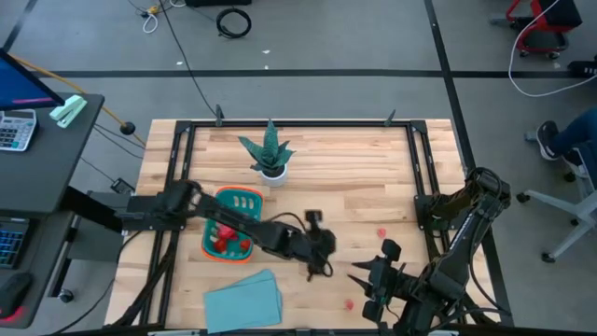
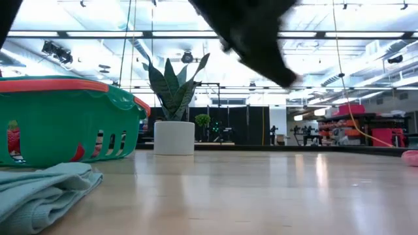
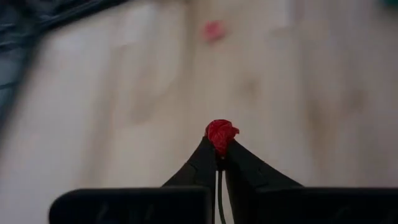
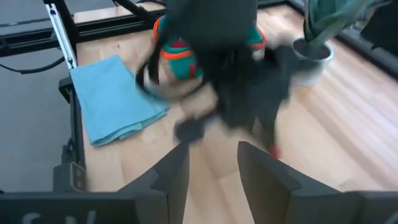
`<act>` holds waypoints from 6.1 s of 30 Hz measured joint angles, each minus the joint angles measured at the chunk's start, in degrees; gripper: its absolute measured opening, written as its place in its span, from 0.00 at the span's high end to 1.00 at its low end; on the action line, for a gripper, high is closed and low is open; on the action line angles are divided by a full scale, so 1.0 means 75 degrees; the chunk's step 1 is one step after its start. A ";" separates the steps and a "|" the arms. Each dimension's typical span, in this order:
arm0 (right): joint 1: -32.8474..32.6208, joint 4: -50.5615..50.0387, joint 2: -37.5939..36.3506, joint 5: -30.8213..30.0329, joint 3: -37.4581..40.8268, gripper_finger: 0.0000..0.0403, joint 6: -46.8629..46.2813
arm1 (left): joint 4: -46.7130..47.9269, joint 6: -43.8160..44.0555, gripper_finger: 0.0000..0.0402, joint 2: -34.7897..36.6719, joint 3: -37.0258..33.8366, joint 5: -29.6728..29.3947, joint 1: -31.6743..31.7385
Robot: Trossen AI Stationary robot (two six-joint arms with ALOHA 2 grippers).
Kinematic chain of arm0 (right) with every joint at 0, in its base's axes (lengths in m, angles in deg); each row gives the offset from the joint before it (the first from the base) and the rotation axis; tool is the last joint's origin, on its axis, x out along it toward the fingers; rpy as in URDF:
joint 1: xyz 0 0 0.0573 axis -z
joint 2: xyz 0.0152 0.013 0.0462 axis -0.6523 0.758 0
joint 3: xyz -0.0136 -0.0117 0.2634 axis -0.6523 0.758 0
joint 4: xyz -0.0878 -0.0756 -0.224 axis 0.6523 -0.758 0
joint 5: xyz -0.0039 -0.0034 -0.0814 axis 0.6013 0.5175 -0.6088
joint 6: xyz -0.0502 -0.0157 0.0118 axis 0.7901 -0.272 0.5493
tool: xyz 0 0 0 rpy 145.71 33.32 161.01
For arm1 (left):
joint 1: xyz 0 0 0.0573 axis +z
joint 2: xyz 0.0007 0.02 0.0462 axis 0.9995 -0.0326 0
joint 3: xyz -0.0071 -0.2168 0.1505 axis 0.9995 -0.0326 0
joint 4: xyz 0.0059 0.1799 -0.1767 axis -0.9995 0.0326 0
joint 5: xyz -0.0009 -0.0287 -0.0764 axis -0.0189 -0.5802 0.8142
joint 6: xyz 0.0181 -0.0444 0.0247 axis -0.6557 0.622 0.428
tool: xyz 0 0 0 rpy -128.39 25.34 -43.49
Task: Pick and placing Produce into tupperware
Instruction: Put the red cherry into the blue basket, then put the pink peach into the blue basket, then put the green bell pepper into the blue basket
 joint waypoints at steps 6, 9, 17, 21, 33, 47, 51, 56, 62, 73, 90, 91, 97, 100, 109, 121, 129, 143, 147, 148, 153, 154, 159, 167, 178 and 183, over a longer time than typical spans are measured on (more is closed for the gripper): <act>-0.0171 0.0015 0.0026 0.0035 0.0000 0.64 -0.0712 | 0.4536 0.0864 0.94 0.1727 0.0011 -0.1150 -0.0036; -0.0307 0.0023 0.0078 0.0104 0.0000 0.64 -0.0963 | 0.7223 0.3032 0.92 0.2478 0.0005 -0.1157 -0.0038; -0.0644 0.0086 0.0096 0.0088 0.0000 0.64 -0.1088 | 0.8508 0.6390 0.93 0.4341 -0.1429 -0.0556 -0.1135; -0.0704 0.0141 0.0168 0.0035 0.0000 0.64 -0.1083 | 0.8486 0.7595 0.92 0.4889 -0.2831 -0.0399 -0.1634; -0.0306 0.0140 0.0179 -0.0110 0.0000 0.64 -0.0536 | 0.6552 0.8530 0.72 0.5314 -0.5665 0.0737 -0.1313; 0.0562 -0.0306 0.0178 0.0678 0.0363 0.64 -0.0408 | 0.6112 0.7434 0.46 0.5314 -0.4794 0.0741 -0.1113; 0.0861 -0.0598 0.0178 0.1430 0.1190 0.64 -0.1113 | 0.6608 0.6433 0.49 0.5314 -0.3789 0.0741 -0.1097; 0.1148 -0.0692 0.0180 0.2099 0.2311 0.64 -0.2101 | 0.6599 0.5605 0.53 0.5314 -0.2512 0.0720 -0.1097; 0.1435 -0.0779 0.0178 0.3307 0.3093 0.64 -0.2721 | 0.6188 0.4857 0.55 0.5314 -0.1712 0.0604 -0.1094; 0.1705 -0.1239 0.0178 0.4630 0.3789 0.62 -0.2970 | 0.5968 0.4375 0.56 0.5147 -0.1659 0.0105 -0.1017; 0.2416 -0.0080 0.0135 0.4981 0.5116 0.42 -0.3059 | 0.5953 0.4384 0.58 0.5113 -0.1662 0.0103 -0.1015; 0.2429 0.0073 0.0116 0.4950 0.5249 0.42 -0.3183 | 0.5953 0.4384 0.58 0.5113 -0.1662 0.0103 -0.1015; 0.2434 0.0372 0.0113 0.4676 0.5564 0.45 -0.4346 | 0.5953 0.4386 0.58 0.5113 -0.1662 0.0108 -0.1015; 0.2409 0.0438 0.0152 0.4550 0.5488 0.48 -0.4688 | 0.5956 0.4387 0.59 0.5113 -0.1662 0.0108 -0.1015; 0.2420 0.0840 0.0160 0.4189 0.5680 0.60 -0.5518 | 0.5953 0.4540 0.60 0.5113 -0.1662 0.0112 -0.1015; 0.2420 0.0982 0.0163 0.4288 0.5677 0.73 -0.5568 | 0.5951 0.4644 0.60 0.5113 -0.1665 0.0114 -0.1015; 0.2411 0.0930 0.0200 0.3640 0.5496 0.87 -0.5060 | 0.5952 0.4646 0.60 0.5113 -0.1665 0.0113 -0.1015; 0.3114 0.6702 0.0207 -0.0966 0.4052 0.91 0.0507 | 0.5991 0.4774 0.66 0.5467 -0.1671 -0.1108 -0.1018; 0.3743 1.0186 0.0319 -0.0141 0.4019 0.91 0.3256 | 0.5990 0.4426 0.72 0.6088 -0.1671 -0.1600 -0.0941; 0.3912 1.0856 0.0388 0.0284 0.4019 0.91 0.3744 | 0.5992 0.4352 0.73 0.6256 -0.1671 -0.1689 -0.0910; 0.4740 1.3288 0.1128 0.2204 0.3863 0.90 0.4776 | 0.5998 0.3990 0.79 0.7069 -0.1668 -0.2030 -0.0654; 0.4888 1.3466 0.1381 0.2418 0.3660 0.90 0.4779 | 0.6000 0.3937 0.80 0.7178 -0.1669 -0.2048 -0.0581; 0.5351 1.3495 0.2844 0.3822 0.1683 0.90 0.5605 | 0.6115 0.3751 0.83 0.7501 -0.1668 -0.2052 -0.0184; 0.5698 0.8940 0.4537 0.5086 -0.2055 0.88 0.6321 | 0.6439 0.3161 0.82 0.7470 -0.1662 -0.2046 0.0063; 0.5929 0.6717 0.5027 0.5636 -0.3614 0.69 0.6344 | 0.6498 0.3181 0.67 0.7462 -0.1662 -0.2039 0.0063; 0.5924 0.5965 0.4517 0.5653 -0.3622 0.59 0.6339 | 0.6501 0.3186 0.62 0.7462 -0.1662 -0.2039 0.0063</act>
